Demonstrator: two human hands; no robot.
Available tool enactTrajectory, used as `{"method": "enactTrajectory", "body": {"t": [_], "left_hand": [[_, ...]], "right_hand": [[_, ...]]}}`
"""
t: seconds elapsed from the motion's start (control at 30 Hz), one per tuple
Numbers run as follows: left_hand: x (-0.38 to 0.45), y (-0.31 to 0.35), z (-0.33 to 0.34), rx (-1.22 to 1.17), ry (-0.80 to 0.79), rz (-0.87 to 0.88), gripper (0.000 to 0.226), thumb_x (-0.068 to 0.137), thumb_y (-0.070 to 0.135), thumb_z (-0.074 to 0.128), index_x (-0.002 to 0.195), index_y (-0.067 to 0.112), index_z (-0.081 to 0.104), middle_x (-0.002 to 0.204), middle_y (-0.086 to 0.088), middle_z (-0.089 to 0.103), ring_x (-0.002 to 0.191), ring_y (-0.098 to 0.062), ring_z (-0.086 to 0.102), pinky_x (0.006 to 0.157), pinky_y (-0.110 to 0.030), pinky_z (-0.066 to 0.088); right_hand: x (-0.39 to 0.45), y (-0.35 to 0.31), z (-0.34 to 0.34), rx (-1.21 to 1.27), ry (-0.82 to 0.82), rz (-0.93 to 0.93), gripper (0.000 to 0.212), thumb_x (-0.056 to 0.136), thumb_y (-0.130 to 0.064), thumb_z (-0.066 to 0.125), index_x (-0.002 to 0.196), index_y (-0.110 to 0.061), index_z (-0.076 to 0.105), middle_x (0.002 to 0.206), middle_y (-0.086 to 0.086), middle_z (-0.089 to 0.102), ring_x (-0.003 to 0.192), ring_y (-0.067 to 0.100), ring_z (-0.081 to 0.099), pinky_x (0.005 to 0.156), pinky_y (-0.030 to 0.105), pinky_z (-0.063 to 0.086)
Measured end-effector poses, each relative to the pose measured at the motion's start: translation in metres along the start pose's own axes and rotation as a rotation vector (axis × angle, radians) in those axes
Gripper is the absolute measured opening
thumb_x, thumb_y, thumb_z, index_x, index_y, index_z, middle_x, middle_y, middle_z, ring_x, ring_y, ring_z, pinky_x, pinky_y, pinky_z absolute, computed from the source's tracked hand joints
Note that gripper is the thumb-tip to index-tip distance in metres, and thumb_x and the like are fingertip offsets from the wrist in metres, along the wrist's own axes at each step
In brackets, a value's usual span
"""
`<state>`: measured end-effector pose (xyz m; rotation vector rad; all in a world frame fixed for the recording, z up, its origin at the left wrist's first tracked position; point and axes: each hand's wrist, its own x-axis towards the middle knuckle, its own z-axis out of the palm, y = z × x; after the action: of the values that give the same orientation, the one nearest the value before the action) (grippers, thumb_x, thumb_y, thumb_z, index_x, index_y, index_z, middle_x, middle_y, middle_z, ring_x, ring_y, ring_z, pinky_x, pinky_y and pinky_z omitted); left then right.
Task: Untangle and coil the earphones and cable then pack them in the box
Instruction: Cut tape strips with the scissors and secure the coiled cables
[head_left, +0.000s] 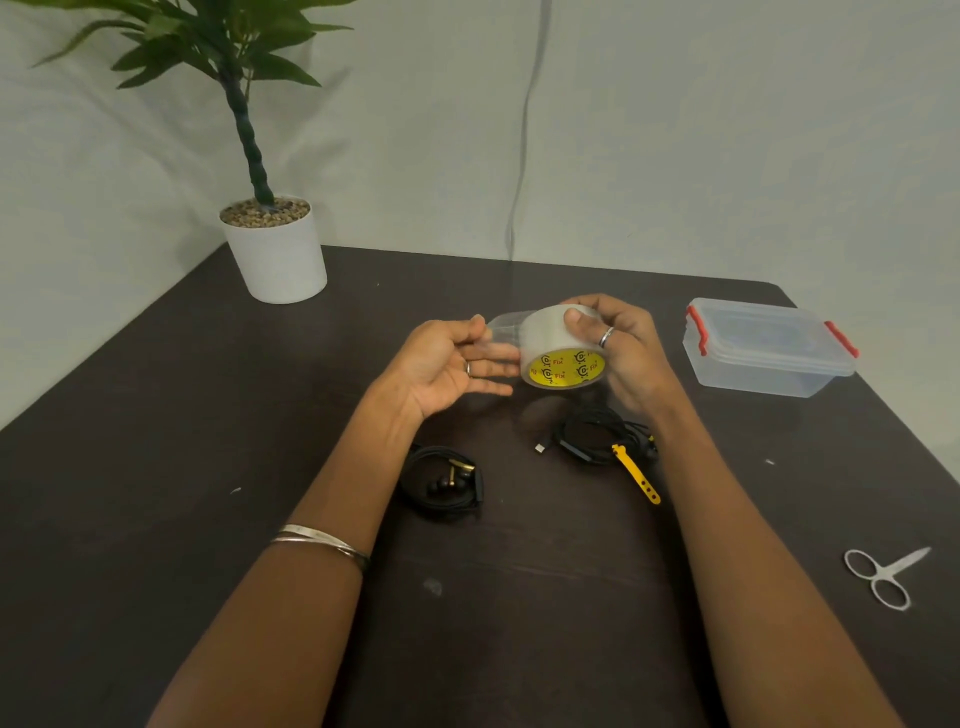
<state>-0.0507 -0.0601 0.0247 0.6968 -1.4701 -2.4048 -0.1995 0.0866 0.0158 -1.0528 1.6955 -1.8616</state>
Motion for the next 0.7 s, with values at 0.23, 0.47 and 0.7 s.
{"method": "enactTrajectory", "body": {"t": [0.23, 0.47, 0.7], "left_hand": [[-0.003, 0.002, 0.003, 0.119, 0.033, 0.048, 0.025, 0.098, 0.023, 0.049, 0.081, 0.007, 0.059, 0.095, -0.030, 0.069, 0.093, -0.044, 0.068, 0.086, -0.059, 0.051], [-0.006, 0.007, 0.005, 0.205, 0.030, 0.076, 0.018, 0.097, 0.019, 0.052, 0.101, 0.005, 0.063, 0.100, -0.025, 0.070, 0.092, -0.037, 0.070, 0.086, -0.057, 0.052], [-0.007, 0.003, 0.012, 0.262, 0.041, 0.120, 0.020, 0.095, 0.014, 0.055, 0.107, 0.003, 0.066, 0.097, -0.021, 0.072, 0.088, -0.037, 0.071, 0.086, -0.053, 0.054]], "right_hand": [[0.000, 0.000, 0.000, 0.029, 0.035, 0.013, 0.016, 0.087, -0.022, 0.062, 0.097, -0.011, 0.070, 0.086, 0.004, 0.069, 0.078, 0.017, 0.064, 0.070, 0.030, 0.053], [0.000, -0.001, -0.004, -0.198, 0.163, 0.034, 0.025, 0.093, -0.037, 0.059, 0.104, -0.017, 0.070, 0.096, -0.003, 0.071, 0.091, 0.011, 0.064, 0.084, 0.031, 0.050], [-0.033, -0.030, -0.034, -0.481, 0.303, 0.101, 0.018, 0.090, -0.028, 0.066, 0.103, -0.016, 0.069, 0.098, -0.002, 0.068, 0.087, 0.007, 0.061, 0.074, 0.017, 0.046]]}}
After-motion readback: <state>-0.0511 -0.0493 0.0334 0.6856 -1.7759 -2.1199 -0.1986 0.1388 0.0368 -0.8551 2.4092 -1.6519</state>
